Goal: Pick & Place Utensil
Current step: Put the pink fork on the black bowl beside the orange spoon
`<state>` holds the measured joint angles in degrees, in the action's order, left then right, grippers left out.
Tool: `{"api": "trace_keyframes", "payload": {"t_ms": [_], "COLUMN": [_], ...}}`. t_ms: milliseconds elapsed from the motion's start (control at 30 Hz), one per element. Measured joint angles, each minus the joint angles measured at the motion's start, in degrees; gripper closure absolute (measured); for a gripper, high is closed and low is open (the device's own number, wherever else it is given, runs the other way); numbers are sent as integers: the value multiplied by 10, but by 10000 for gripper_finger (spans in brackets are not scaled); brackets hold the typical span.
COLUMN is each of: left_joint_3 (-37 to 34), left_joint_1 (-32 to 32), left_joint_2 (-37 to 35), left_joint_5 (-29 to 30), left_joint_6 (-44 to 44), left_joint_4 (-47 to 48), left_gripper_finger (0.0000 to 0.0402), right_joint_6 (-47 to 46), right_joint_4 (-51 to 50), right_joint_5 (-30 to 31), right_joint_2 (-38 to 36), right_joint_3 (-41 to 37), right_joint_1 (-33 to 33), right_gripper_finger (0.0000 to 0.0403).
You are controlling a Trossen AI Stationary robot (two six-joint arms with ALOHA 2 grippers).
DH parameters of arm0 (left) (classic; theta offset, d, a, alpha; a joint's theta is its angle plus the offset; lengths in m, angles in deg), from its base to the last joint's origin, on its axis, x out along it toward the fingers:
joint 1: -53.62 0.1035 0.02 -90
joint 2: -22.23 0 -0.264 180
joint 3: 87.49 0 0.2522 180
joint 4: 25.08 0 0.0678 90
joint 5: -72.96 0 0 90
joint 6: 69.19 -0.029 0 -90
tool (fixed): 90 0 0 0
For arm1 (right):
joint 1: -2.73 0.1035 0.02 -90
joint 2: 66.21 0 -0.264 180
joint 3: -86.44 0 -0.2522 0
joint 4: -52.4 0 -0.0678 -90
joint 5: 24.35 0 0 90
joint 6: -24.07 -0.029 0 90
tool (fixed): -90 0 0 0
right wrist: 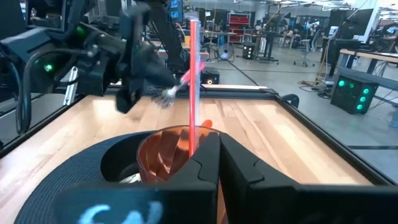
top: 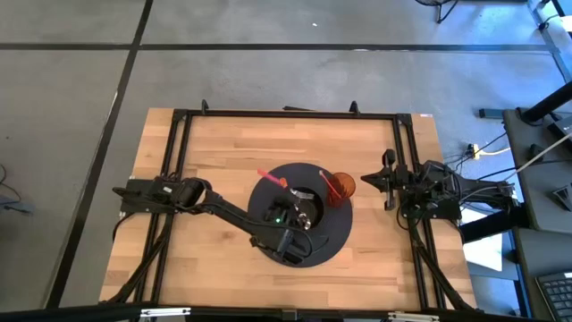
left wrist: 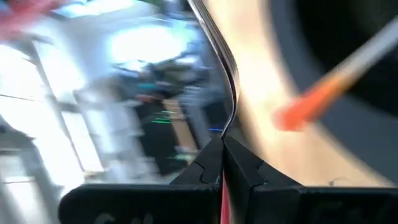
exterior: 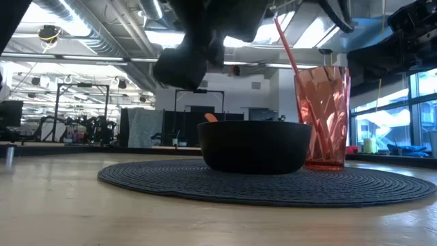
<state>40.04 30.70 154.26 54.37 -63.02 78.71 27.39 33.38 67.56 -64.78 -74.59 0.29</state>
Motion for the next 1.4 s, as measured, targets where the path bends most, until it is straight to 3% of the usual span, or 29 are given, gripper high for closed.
{"api": "trace_keyframes", "payload": {"t_ms": [133,333,733,1067,1400], "left_joint_3": [-20,-70,-147,-145,-146], "left_joint_1": [3,41,91,24,0], "left_joint_2": [1,1,-14,-43,-27], "left_joint_5": [127,187,184,170,140], "left_joint_6": [-70,-106,-115,-105,-213], "left_joint_4": [0,0,-1,-5,-155], "left_gripper_finger": [400,400,400,400,400], "right_joint_6": [-1,-2,-1,1,-2], "right_joint_4": [1,1,1,2,8], "right_joint_5": [0,0,0,0,0], "right_joint_2": [0,0,0,0,0], "right_joint_3": [0,0,0,0,0], "right_joint_1": [0,0,0,0,0], "right_gripper_finger": [398,398,398,398,398]}}
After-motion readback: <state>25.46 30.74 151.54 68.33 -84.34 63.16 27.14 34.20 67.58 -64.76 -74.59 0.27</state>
